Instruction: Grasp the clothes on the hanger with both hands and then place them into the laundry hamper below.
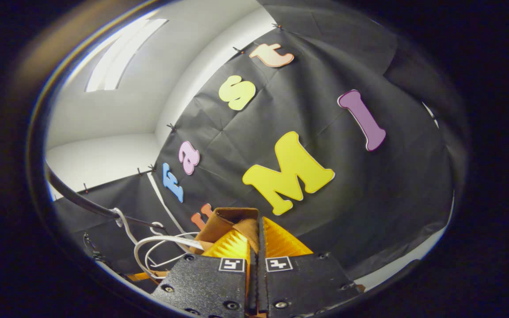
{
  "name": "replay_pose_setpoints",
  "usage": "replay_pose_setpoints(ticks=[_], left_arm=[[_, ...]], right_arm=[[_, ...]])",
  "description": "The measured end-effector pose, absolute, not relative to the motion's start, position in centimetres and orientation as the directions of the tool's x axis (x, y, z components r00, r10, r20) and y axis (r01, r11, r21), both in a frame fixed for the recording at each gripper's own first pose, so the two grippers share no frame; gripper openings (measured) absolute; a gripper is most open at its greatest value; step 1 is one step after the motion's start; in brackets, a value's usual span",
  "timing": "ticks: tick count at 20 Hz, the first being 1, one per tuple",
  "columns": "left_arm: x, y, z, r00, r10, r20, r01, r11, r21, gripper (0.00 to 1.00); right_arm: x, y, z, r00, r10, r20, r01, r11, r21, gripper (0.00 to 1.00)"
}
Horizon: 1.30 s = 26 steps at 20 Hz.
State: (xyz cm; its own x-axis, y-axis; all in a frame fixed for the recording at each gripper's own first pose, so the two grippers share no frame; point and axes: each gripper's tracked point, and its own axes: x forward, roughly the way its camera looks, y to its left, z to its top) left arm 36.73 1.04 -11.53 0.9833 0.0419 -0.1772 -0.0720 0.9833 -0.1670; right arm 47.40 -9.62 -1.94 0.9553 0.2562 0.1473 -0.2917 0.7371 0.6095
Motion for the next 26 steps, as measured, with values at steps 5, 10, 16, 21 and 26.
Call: replay_pose_setpoints(ticks=[5, 10, 16, 21, 26], left_arm=[[37.2, 0.3, -14.2, 0.972, 0.027, -0.233, -0.069, 0.983, -0.172, 0.0], [34.9, 0.1, -17.4, 0.959, 0.029, -0.282, -0.07, 0.988, -0.138, 0.0], [34.0, -0.9, -19.3, 0.951, 0.023, -0.308, -0.064, 0.99, -0.123, 0.0], [33.9, -0.5, -19.2, 0.956, 0.025, -0.293, -0.065, 0.99, -0.129, 0.0], [34.8, -0.7, -19.7, 0.961, -0.01, -0.276, -0.034, 0.987, -0.157, 0.05]], right_arm=[[47.3, -10.2, -6.7, 0.965, 0.259, 0.036, -0.222, 0.74, 0.634, 0.04], [46.1, -9.1, -10.2, 0.961, 0.273, -0.044, -0.199, 0.793, 0.576, 0.04], [45.3, -7.5, -13.8, 0.945, 0.301, -0.129, -0.184, 0.813, 0.552, 0.04], [44.9, -7.3, -15.1, 0.931, 0.332, -0.152, -0.17, 0.763, 0.624, 0.05], [44.5, -7.2, -15.8, 0.921, 0.349, -0.172, -0.182, 0.778, 0.602, 0.04]])
